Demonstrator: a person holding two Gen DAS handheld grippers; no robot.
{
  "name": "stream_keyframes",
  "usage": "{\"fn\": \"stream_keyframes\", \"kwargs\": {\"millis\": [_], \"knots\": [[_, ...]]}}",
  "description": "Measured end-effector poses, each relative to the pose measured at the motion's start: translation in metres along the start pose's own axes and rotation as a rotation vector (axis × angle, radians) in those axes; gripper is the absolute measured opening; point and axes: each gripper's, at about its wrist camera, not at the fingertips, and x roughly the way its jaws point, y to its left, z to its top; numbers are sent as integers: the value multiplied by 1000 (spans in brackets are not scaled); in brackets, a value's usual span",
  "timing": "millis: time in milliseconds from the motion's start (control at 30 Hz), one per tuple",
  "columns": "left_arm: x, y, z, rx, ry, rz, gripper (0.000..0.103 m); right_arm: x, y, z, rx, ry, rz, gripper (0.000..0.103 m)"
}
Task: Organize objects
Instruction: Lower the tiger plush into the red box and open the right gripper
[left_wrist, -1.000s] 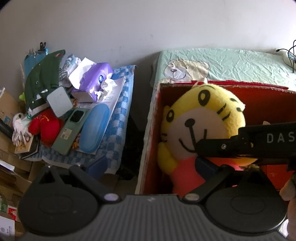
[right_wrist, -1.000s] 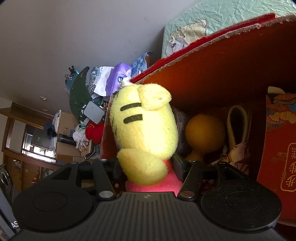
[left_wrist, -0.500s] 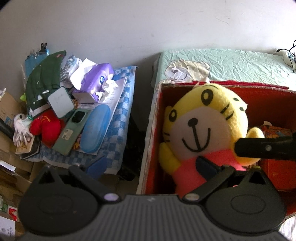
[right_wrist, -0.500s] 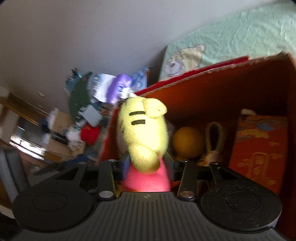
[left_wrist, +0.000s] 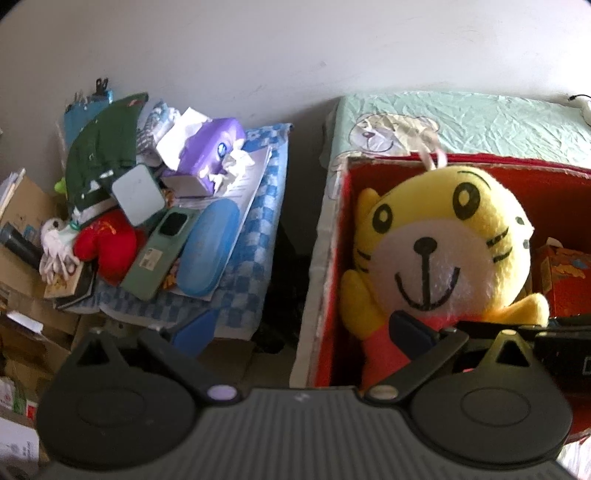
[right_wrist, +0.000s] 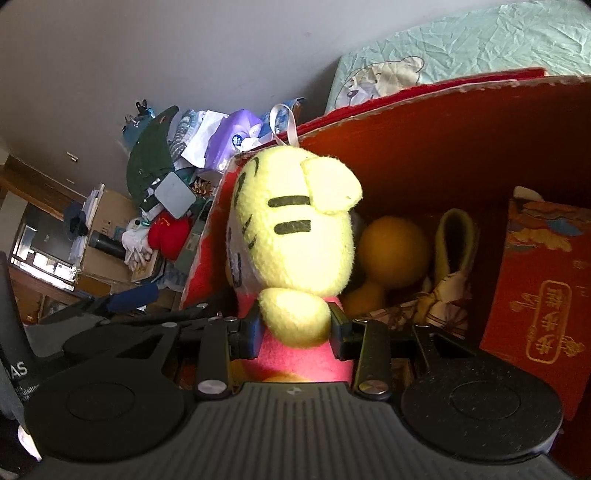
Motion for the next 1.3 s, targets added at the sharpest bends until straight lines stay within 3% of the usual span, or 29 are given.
{"fn": "stream_keyframes", "kwargs": {"millis": [500, 700, 1000, 1300], "knots": [[-4, 0, -1, -5, 3, -5, 101, -28, 2, -5, -33, -49, 12, 49], [-13, -1, -1, -4, -8, 8, 101, -42, 3, -8, -43, -93, -13, 49], [-31, 1, -7, -15, -23, 23, 101, -54, 1, -16, -59, -150, -126, 49], [-51, -5, -15, -18, -43, 8, 101, -70, -5, -25, -46, -192, -159, 49]]}}
